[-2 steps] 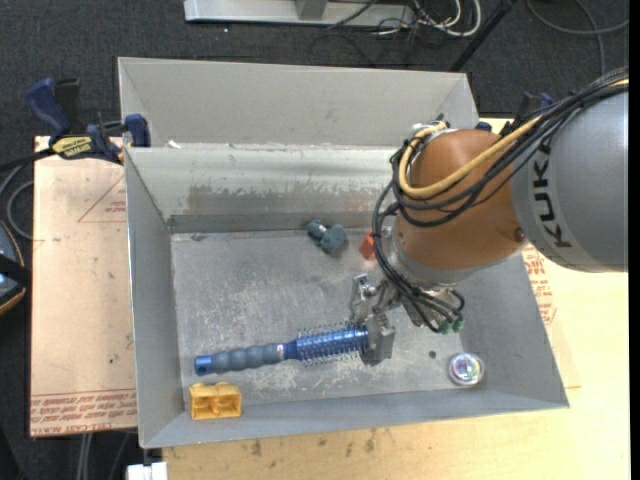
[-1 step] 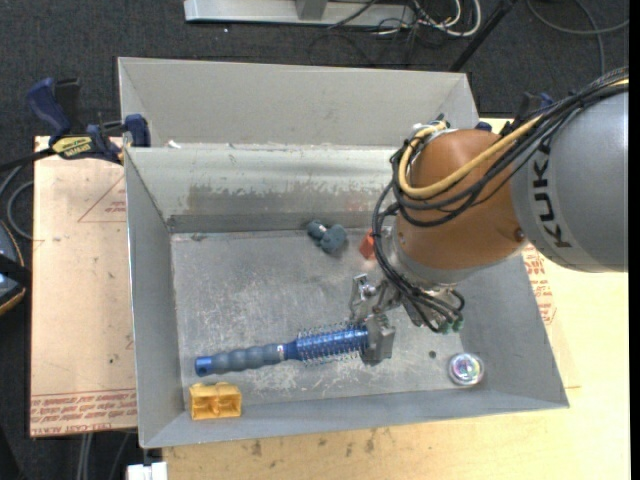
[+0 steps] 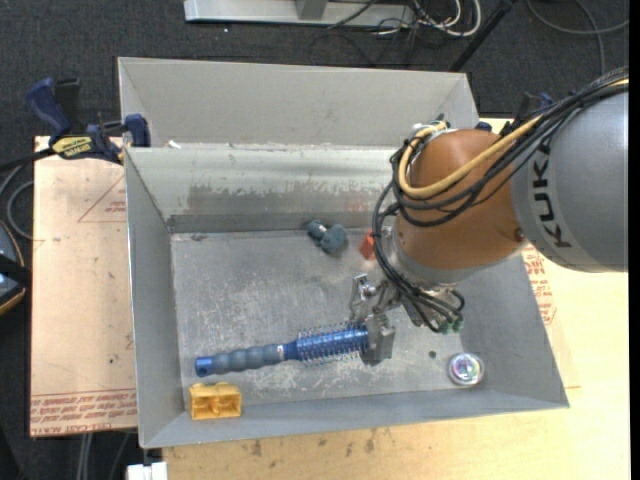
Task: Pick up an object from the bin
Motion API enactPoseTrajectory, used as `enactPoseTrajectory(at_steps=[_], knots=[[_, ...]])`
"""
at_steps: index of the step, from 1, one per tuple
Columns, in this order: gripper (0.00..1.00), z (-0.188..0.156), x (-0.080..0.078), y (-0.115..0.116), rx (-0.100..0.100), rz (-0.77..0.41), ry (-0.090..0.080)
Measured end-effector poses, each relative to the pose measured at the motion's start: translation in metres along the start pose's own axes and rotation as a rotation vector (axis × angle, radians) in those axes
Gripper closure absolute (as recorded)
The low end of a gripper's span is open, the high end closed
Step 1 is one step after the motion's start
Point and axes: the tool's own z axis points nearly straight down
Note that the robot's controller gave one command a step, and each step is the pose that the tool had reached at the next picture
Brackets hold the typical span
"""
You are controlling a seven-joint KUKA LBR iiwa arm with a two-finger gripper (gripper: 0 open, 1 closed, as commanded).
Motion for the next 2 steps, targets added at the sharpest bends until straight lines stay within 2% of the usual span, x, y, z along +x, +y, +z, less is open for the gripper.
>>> enactPoseTrajectory(at_steps=[2], knots=[[1.00, 0.0000, 0.0000, -0.0001, 0.000, 0.000, 0.000]])
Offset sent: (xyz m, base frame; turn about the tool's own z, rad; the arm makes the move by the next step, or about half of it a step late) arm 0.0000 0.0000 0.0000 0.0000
